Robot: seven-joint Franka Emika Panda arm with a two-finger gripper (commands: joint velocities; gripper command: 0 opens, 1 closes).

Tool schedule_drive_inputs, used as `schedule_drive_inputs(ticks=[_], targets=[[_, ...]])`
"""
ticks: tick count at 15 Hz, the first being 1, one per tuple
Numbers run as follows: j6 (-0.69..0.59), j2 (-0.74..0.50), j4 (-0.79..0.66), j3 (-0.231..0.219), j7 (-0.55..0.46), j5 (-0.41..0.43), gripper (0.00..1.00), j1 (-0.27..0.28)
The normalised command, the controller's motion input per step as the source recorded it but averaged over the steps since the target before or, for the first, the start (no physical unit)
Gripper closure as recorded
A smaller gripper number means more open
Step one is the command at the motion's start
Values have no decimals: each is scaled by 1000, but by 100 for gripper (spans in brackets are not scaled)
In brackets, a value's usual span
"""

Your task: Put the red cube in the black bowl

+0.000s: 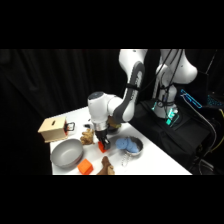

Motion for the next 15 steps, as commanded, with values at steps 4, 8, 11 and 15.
schedule_drive_inputs(ticks=[4, 8, 11, 15], targets=[[-190, -358, -122, -79, 157, -77, 77, 106], [-277, -405, -124, -72, 119, -85, 77, 77], [-254, -377, -138, -65, 100, -92, 77, 55], [-211, -379, -202, -80, 107, -118, 77, 37]])
